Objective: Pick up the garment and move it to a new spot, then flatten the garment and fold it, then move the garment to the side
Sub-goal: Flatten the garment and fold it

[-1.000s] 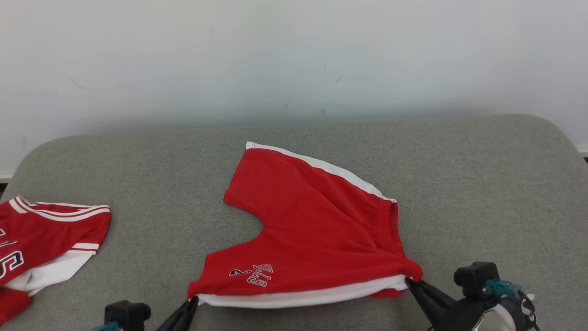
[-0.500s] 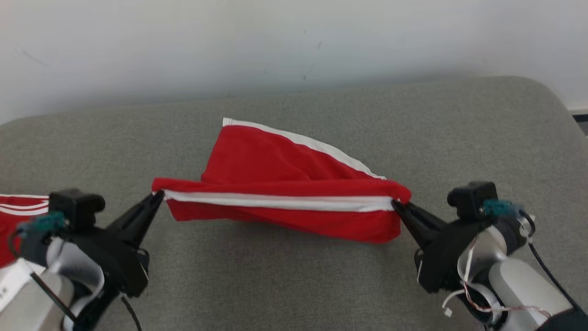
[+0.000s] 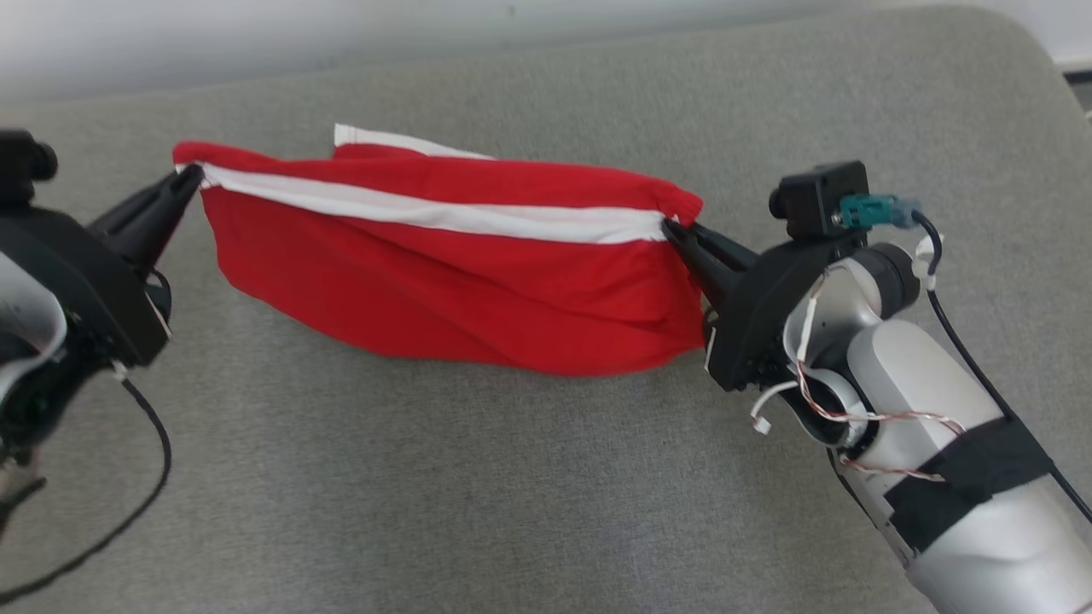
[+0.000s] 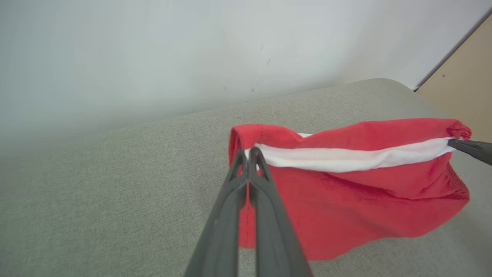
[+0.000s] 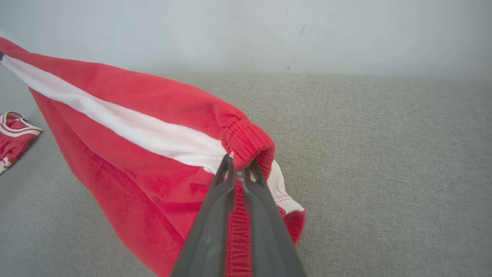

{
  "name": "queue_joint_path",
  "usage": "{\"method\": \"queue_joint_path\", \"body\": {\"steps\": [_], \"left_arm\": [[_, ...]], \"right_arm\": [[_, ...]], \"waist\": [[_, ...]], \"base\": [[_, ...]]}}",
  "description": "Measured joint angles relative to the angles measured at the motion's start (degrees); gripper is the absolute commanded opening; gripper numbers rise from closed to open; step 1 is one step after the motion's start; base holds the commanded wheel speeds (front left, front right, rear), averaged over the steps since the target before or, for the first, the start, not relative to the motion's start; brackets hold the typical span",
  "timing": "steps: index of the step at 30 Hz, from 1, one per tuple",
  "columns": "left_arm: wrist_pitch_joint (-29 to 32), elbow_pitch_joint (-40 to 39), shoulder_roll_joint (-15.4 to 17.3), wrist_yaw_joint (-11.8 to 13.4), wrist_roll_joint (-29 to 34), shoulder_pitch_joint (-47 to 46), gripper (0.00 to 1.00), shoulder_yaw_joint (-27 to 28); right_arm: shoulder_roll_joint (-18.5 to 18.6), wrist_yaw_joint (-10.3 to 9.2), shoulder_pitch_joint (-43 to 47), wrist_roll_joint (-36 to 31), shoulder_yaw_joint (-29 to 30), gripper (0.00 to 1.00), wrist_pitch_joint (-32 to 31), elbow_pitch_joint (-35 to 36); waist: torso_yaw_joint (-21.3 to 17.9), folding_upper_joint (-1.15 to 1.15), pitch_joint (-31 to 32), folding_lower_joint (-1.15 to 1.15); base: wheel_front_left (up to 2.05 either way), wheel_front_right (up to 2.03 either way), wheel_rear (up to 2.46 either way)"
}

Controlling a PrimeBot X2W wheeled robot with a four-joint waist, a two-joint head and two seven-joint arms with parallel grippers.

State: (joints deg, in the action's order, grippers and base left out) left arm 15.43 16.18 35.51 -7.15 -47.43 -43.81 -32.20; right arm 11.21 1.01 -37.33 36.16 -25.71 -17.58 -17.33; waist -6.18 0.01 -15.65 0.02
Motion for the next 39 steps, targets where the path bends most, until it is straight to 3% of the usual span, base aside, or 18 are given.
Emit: {"method": "queue_joint_path", "body": {"steps": [13, 27, 28, 29, 30, 31, 39], "left_arm": [[4.4, 4.3, 3.9, 0.0, -4.9, -11.1, 0.00, -5.4], [1.9, 7.6, 6.6, 0.0, -7.1, -19.1, 0.00, -11.7], [1.4, 8.3, 6.3, 0.0, -7.1, -19.4, 0.27, -12.4], [0.9, 9.0, 6.1, 0.0, -7.1, -19.9, 0.94, -13.2], [0.3, 9.3, 6.0, 0.0, -7.1, -20.0, 1.00, -13.6], [-0.5, 10.1, 5.9, 0.0, -7.0, -20.2, 1.00, -14.0], [-6.9, 13.3, 5.8, 0.0, -7.6, -20.4, 1.00, -17.9]], "right_arm": [[-5.3, -0.05, -6.5, 0.2, -0.7, 0.00, 0.9, -5.3], [-7.0, 0.00, -11.0, 1.2, -1.7, 0.00, 4.8, -8.6], [-7.1, 0.00, -11.4, 1.2, -1.7, 0.00, 5.2, -8.9], [-7.1, 0.00, -11.6, 1.2, -1.7, 0.02, 5.7, -9.2], [-7.1, 0.00, -11.8, 1.1, -1.8, 0.71, 6.1, -9.6], [-7.2, 0.02, -11.9, 1.1, -1.7, 1.00, 6.7, -10.1], [-7.2, 1.57, -12.3, 1.7, -1.0, 1.00, 10.6, -12.8]], "waist": [[-4.5, 0.00, -9.4, 0.00], [-9.0, 0.00, -15.5, -0.01], [-9.1, 0.00, -15.8, -0.01], [-9.2, 0.00, -16.1, -0.01], [-9.2, 0.00, -16.3, -0.01], [-9.2, 0.00, -16.4, -0.01], [-8.0, -0.01, -14.6, -0.02]], "base": [[0.00, 0.00, 0.00], [0.00, 0.00, 0.00], [0.00, 0.00, 0.00], [0.00, 0.00, 0.00], [0.00, 0.00, 0.00], [0.00, 0.00, 0.00], [0.00, 0.00, 0.00]]}}
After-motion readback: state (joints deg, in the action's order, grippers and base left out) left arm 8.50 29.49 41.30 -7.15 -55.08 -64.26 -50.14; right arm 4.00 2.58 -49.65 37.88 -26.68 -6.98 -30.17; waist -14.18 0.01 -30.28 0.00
